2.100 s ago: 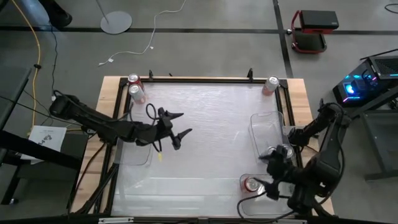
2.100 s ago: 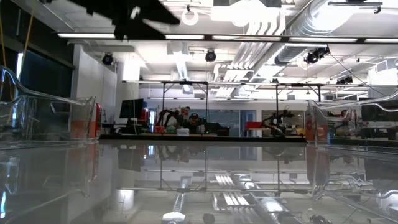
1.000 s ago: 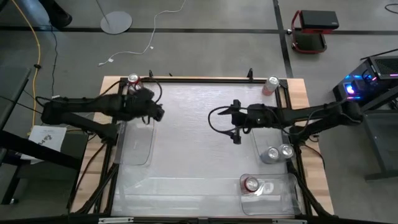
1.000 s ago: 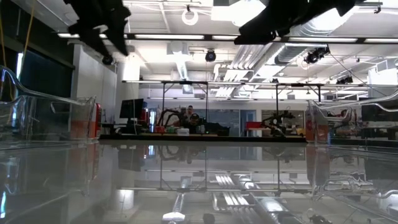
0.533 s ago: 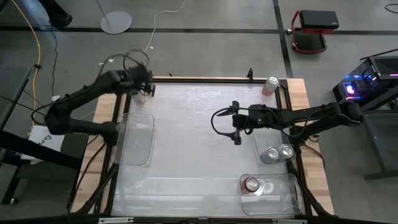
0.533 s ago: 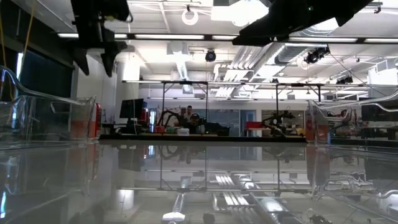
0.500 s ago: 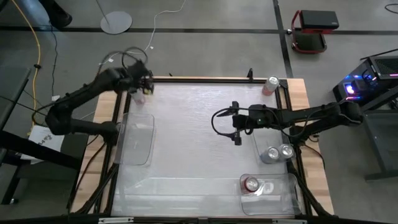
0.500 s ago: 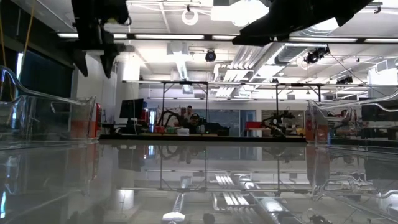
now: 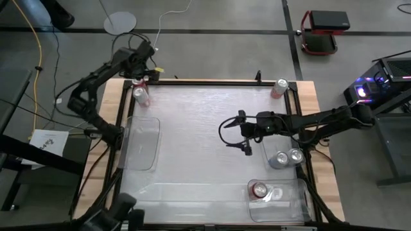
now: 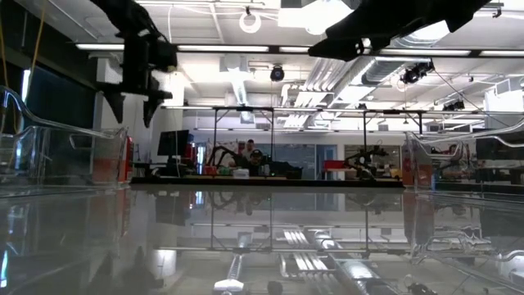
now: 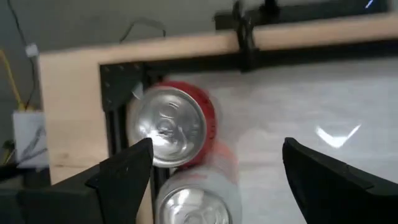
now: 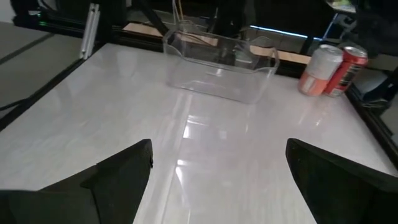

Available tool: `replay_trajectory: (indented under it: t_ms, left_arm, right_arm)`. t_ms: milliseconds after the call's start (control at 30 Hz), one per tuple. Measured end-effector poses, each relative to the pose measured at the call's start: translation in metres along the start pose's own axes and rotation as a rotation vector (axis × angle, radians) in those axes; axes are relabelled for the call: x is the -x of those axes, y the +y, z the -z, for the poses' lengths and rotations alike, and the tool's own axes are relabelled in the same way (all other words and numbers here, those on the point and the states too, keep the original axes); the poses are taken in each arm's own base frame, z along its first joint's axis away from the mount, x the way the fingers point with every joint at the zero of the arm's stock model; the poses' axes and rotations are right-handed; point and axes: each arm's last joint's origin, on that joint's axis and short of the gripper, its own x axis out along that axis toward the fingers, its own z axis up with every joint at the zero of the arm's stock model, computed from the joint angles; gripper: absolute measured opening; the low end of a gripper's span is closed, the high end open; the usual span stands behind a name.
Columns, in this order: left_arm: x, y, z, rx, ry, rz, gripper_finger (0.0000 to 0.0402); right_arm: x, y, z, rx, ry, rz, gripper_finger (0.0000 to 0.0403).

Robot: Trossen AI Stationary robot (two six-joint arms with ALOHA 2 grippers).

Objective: Sort soda cans
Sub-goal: Put the red-black soda can into the bottom transparent bin

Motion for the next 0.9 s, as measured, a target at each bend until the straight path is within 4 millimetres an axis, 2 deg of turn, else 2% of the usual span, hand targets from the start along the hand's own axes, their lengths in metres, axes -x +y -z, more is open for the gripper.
replay_trajectory:
  t_ms: [67, 267, 633, 900]
  left_arm:
    - [-0.015, -0.003, -0.004, 0.009, 0.051, -0.026, 0.0333]
    - [-0.031, -0.007, -0.013, 0.013, 0.089, -0.087, 0.0333]
    - [-0.033, -0.007, -0.022, 0.161, 0.028, -0.090, 0.0333]
    - [-0.032, -0.006, -0.019, 0.170, 0.052, -0.105, 0.0333]
  right_arm:
    - [0.000, 0.003, 0.000, -0.002, -0.001, -0.011, 0.0362]
    - [0.000, 0.010, -0.001, 0.002, 0.003, -0.037, 0.0362]
    - [0.000, 0.022, -0.002, 0.009, 0.007, -0.065, 0.0362]
    - [0.000, 0.028, -0.002, 0.006, 0.007, -0.086, 0.0362]
